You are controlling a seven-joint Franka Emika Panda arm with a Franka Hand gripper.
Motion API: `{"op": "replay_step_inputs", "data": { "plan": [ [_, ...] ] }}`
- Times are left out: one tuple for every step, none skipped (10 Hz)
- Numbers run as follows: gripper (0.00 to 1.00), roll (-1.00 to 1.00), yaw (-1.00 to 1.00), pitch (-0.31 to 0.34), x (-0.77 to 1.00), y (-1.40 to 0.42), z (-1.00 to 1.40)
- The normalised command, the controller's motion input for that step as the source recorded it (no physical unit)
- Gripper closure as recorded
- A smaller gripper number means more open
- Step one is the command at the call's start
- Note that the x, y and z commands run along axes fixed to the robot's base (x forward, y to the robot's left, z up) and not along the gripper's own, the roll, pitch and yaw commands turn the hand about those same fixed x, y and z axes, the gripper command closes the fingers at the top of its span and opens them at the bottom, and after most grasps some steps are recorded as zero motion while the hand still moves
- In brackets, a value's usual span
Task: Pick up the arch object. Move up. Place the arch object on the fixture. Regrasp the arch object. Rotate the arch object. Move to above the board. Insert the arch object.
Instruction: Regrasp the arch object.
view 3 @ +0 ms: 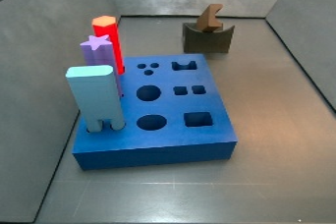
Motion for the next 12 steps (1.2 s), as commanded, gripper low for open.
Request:
{"op": "replay_step_inputs", "data": {
  "plan": [
    [0.0,0.2,0.2,0.0,0.18,-0.06,-0.01],
    [0.0,0.19,0.16,-0.006,0.17,-0.06,-0.01],
    [0.0,0.18,0.14,-0.003,0.17,-0.06,-0.01],
    [0.0,0.13,0.12,-0.051,0.06,0.04,-1.0],
    [0.0,0.13,0.1,-0.05,0.06,0.04,-1.0],
    [0.0,0.11,0.08,-0.059,0.06,0.04,-1.0],
    [0.0,0.08,0.05,-0.072,0.07,0.03,-1.0],
    [0.0,0.07,0.04,-0.078,0.07,0.03,-1.0],
    [0.0,0.06,0.02,-0.081,0.08,0.03,-1.0],
    [0.0,0.05,0.01,-0.079,0.08,0.03,-1.0],
    [0.0,0.06,-0.01,-0.068,0.09,0.02,-1.0],
    [0.0,0.05,-0.01,-0.062,0.09,0.02,-1.0]
  ]
}}
